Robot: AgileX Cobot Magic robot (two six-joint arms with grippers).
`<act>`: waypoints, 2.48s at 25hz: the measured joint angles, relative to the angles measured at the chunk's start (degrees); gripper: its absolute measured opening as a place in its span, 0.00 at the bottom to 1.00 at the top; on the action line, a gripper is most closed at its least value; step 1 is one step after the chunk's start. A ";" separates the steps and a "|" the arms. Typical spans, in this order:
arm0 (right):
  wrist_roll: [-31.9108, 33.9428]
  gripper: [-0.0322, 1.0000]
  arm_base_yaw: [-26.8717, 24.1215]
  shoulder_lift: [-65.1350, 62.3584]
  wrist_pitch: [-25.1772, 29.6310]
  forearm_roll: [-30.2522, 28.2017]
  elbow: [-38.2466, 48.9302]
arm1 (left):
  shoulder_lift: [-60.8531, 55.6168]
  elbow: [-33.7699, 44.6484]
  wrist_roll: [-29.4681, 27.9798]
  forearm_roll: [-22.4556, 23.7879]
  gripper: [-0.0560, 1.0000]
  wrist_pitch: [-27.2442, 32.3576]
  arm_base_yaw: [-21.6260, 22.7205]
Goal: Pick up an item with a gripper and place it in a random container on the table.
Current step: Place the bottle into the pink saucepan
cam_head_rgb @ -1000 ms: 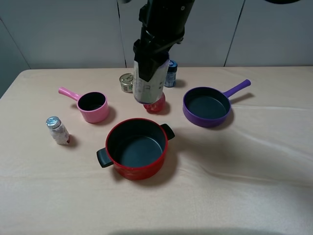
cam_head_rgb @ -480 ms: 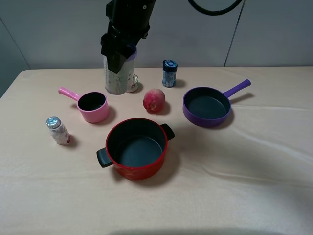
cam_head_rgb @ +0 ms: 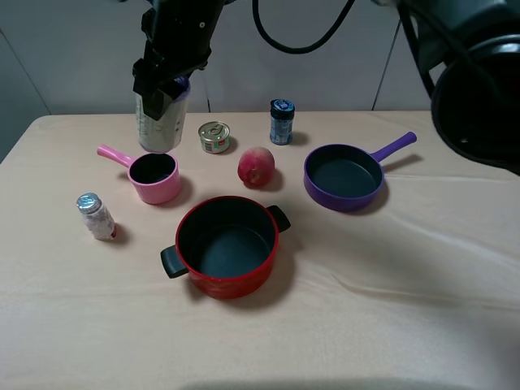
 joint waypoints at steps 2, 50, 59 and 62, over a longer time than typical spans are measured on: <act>-0.16 0.48 0.00 1.11 0.00 0.03 -0.68 | 0.00 0.00 0.00 0.00 0.99 0.00 0.00; -5.10 0.48 1.82 10.19 -10.83 1.66 -0.80 | 0.00 0.00 0.00 0.00 0.99 0.00 0.00; -5.10 0.48 1.95 10.19 -11.49 2.16 -0.80 | 0.00 0.00 0.00 0.00 0.99 0.00 0.00; -5.10 0.48 1.95 10.19 -10.80 1.76 -0.80 | 0.00 0.00 0.00 0.00 0.99 0.00 0.00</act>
